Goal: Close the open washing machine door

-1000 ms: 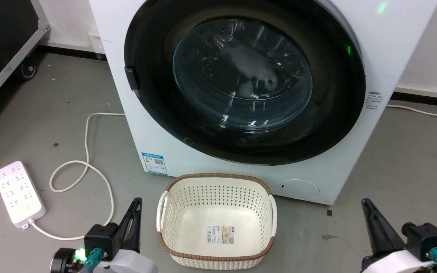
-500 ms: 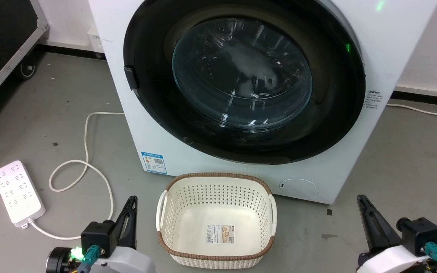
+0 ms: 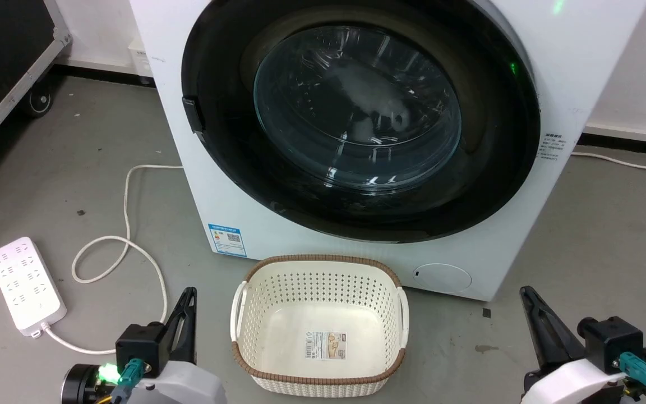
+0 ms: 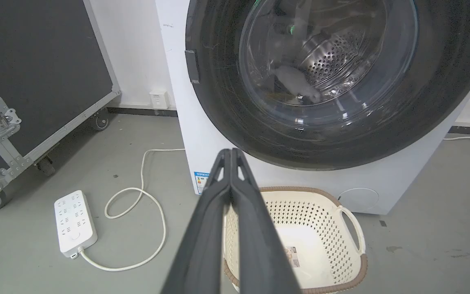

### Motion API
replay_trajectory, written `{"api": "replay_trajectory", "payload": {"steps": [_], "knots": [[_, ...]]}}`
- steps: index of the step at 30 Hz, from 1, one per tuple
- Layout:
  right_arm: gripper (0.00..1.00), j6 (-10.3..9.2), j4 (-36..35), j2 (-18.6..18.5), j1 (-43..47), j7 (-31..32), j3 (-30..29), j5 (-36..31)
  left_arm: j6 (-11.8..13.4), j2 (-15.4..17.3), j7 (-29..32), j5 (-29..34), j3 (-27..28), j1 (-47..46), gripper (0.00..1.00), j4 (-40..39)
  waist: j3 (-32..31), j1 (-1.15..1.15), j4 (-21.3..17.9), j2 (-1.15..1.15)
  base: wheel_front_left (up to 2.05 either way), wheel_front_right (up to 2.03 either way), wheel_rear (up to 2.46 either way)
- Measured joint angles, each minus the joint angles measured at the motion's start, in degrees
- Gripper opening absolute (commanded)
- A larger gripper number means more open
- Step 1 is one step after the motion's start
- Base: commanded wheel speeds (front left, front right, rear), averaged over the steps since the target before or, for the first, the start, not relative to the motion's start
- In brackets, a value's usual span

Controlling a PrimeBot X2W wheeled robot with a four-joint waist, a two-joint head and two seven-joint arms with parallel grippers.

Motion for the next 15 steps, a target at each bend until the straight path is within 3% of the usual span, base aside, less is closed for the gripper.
{"api": "replay_trajectory", "payload": {"steps": [15], "knots": [[0.00,0.00,-0.85,0.00,-0.66,1.78,1.11,-0.90,0.81,-0.05,1.99,1.02,0.63,-0.03,0.00,-1.37,0.20,0.00,-0.08,0.00,0.00,0.00,0.00]]}}
